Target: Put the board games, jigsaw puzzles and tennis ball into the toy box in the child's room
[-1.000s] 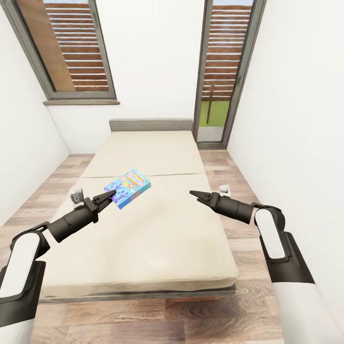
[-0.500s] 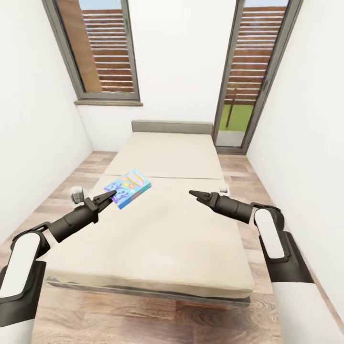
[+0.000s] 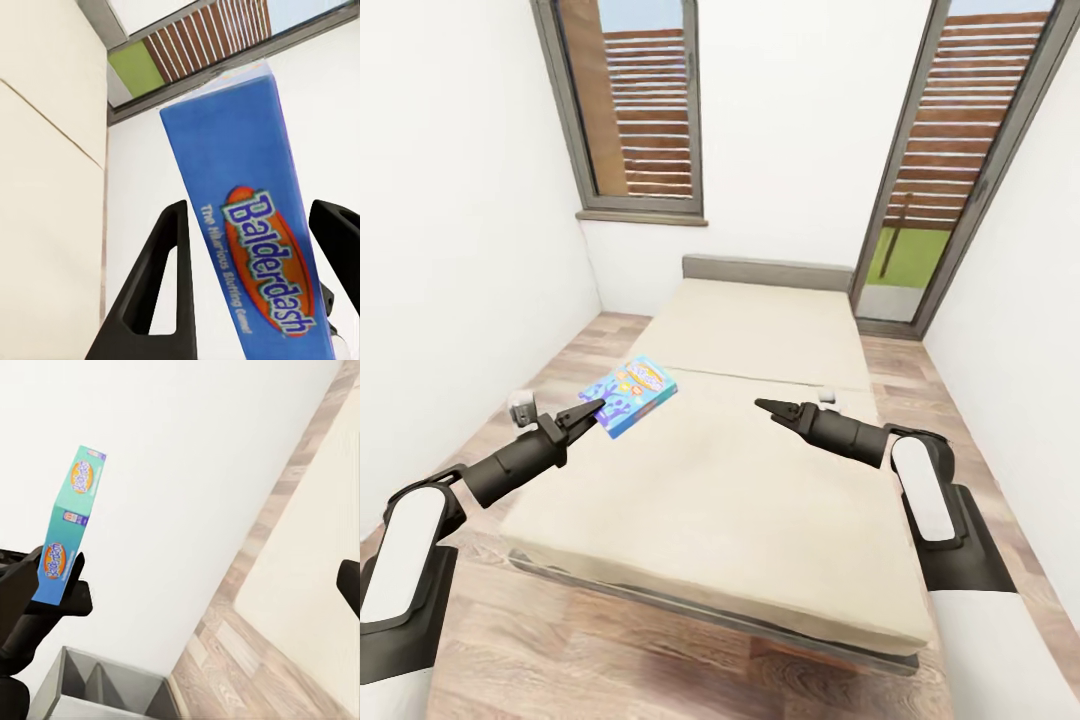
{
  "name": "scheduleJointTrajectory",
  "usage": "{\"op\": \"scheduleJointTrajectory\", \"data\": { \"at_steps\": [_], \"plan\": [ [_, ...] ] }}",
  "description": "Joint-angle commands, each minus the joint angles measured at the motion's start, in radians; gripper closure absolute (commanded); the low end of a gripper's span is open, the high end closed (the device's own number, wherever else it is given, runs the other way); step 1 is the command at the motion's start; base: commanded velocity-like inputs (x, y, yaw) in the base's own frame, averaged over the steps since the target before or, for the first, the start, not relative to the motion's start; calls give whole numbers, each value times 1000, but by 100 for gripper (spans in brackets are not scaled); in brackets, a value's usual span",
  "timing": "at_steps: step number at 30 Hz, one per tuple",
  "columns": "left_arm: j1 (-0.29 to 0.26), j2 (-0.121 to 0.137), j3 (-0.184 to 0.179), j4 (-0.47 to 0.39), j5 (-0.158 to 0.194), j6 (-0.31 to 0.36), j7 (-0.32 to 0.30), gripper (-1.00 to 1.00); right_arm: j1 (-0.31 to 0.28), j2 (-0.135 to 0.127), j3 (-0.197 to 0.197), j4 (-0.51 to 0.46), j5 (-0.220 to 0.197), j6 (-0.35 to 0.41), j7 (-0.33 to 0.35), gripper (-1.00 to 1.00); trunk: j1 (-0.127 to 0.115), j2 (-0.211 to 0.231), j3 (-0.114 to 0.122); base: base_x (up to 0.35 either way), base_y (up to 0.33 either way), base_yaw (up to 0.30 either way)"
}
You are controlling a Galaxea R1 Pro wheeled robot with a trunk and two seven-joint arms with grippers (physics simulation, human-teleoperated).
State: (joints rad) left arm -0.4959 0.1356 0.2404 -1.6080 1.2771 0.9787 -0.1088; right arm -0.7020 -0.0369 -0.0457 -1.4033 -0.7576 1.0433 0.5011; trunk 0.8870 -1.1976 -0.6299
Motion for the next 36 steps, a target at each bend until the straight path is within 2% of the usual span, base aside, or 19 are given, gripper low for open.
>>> {"op": "scheduleJointTrajectory", "data": {
  "at_steps": [1, 11, 29, 36],
  "plan": [
    [-1, 0, 1, 0, -4, 5, -10, 100, -1, 0, 0, 0, 9, 4, 9, -100, -4, 7, 3, 0, 0, 282],
    [-1, -1, 1, 0, -4, 3, -8, 100, -1, -1, 35, 0, 9, 4, -17, -100, -42, 77, 39, 0, 0, 282],
    [-1, -2, 1, 0, -5, 0, -6, 100, -4, 0, 48, 0, 6, 4, -55, -100, -111, 203, 103, 0, 0, 283],
    [-1, -5, -1, 1, -6, 0, -5, 100, -6, -1, 76, 0, 5, 4, -56, -100, -138, 252, 128, 0, 0, 284]
  ]
}}
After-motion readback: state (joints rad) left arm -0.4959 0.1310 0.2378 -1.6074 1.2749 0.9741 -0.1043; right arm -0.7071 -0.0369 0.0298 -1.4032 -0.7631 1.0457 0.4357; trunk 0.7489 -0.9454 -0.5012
